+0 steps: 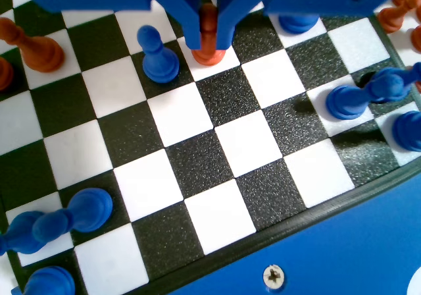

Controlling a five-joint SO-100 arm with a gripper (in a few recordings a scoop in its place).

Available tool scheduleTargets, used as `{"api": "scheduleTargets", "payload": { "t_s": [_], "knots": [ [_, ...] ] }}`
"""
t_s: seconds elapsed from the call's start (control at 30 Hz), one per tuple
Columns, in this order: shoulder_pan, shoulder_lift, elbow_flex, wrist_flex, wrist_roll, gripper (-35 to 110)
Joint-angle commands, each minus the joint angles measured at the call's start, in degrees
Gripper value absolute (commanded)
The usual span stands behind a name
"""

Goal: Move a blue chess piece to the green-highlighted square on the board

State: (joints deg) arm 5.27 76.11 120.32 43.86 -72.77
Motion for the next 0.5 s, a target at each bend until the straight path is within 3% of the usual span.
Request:
{"api": "scheduleTargets", "payload": {
  "t_s": [0.0, 0.47],
  "knots": [
    [0.79, 2.99, -0.79, 2.37, -0.70, 1],
    [3.78, 13.97, -8.09, 17.67, -3.60, 1]
  ]
}}
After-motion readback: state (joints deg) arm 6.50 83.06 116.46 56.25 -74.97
